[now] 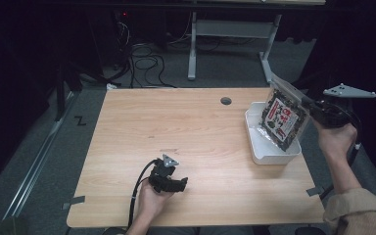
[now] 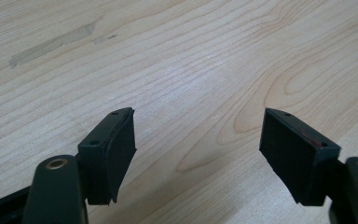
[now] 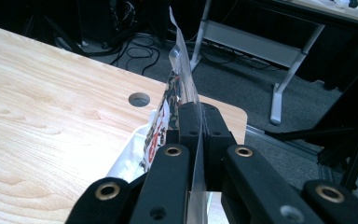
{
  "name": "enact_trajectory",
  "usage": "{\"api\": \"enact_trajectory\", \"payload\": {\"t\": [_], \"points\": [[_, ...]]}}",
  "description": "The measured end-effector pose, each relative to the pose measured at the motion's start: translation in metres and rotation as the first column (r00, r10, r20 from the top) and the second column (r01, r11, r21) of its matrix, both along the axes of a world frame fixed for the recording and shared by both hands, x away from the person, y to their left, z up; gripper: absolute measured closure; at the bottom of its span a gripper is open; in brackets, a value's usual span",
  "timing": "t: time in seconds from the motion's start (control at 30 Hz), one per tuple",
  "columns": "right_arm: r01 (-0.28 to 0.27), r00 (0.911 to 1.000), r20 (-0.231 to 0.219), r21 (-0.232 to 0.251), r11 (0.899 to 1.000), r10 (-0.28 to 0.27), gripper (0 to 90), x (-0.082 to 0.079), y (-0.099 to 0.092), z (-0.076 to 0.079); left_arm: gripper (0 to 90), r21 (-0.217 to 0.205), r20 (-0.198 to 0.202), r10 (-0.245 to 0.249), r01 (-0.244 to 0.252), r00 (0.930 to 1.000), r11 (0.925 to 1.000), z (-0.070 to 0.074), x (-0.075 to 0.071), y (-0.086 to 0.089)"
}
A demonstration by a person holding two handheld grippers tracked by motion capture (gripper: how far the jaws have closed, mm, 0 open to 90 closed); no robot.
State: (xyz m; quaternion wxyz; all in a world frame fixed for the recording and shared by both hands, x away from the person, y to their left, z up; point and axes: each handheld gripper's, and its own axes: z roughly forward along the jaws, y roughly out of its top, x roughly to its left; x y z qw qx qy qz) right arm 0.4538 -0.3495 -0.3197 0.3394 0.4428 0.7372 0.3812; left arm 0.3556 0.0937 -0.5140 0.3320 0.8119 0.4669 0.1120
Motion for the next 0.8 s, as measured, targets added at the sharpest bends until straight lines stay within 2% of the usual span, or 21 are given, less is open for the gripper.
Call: {"api": "enact_trajectory", "payload": {"t": [0.23, 0.63, 0.8], "points": [[-0.02, 0.9998, 0.005, 0.014, 1.0, 0.02, 89.8, -0.002, -0.003, -0.008, 27.1, 0.0, -0.001, 0.0, 0.0, 1.0, 1.0, 0.0, 0.0, 0.0], [-0.035, 0.9986, -0.039, 0.045, 0.998, 0.037, 89.2, -0.002, -0.014, -0.026, 27.1, 0.005, -0.004, -0.001, 0.002, 1.0, 1.0, -0.001, 0.0, -0.001], [-0.026, 0.9985, -0.047, 0.078, 0.997, 0.029, 89.0, -0.002, -0.022, -0.031, 27.1, 0.007, -0.005, -0.003, 0.003, 1.0, 1.0, -0.002, 0.0, -0.001]]}}
